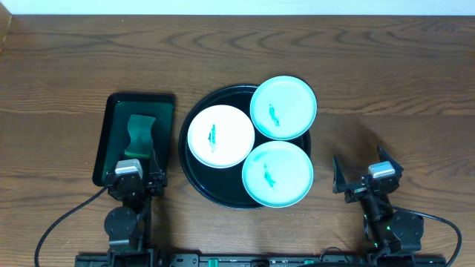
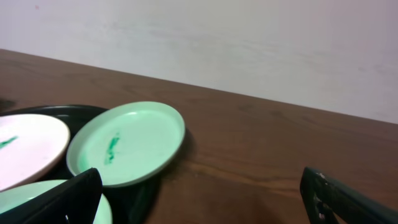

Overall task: Clean dirty plates on tray and stack at the side
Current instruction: 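Move the right gripper over the white plate and grip its rim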

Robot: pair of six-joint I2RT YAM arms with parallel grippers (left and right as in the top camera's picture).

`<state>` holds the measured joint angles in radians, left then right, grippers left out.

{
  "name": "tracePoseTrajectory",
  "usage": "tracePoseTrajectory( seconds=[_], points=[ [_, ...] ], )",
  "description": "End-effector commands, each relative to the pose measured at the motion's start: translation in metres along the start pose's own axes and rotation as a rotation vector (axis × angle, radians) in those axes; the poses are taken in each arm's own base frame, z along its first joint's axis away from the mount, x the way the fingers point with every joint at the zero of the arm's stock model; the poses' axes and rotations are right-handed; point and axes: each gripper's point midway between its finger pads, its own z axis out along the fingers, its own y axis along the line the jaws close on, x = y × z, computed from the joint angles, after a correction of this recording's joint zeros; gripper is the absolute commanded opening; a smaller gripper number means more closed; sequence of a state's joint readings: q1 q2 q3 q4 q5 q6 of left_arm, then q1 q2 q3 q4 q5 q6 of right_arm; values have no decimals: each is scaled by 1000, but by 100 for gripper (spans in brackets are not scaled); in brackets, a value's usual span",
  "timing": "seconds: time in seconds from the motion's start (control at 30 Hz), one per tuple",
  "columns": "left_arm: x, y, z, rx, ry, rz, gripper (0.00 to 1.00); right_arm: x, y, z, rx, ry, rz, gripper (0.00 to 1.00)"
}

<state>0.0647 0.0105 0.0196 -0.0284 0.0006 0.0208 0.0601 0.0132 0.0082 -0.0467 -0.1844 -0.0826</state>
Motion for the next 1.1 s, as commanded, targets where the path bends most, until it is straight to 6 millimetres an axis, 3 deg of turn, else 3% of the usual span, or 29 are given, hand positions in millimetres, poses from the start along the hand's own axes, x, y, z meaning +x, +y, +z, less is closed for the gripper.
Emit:
tracePoseTrajectory(
  seconds=[0.0,0.2,0.4,0.57,0.97,1.07],
  points=[
    [4,2,-1,-13,39,-42,73,-9,10,-1,-62,-20,20,99],
    [-11,2,1,-22,128,-36,73,-31,13,1,-96,0,24,99],
    [-43,0,11,-27,269,-2,73,-45,19,20,-168,139,64,99],
    [-69,-15,28,37,404,-9,73,-61,23,50,-248,300,122,99],
    [-107,-64,69,269,780,-102,73,-88,33,112,-392,830,296,99],
    [-105,-66,79,281,809,-97,73,-97,35,133,-413,812,343,99]
  ],
)
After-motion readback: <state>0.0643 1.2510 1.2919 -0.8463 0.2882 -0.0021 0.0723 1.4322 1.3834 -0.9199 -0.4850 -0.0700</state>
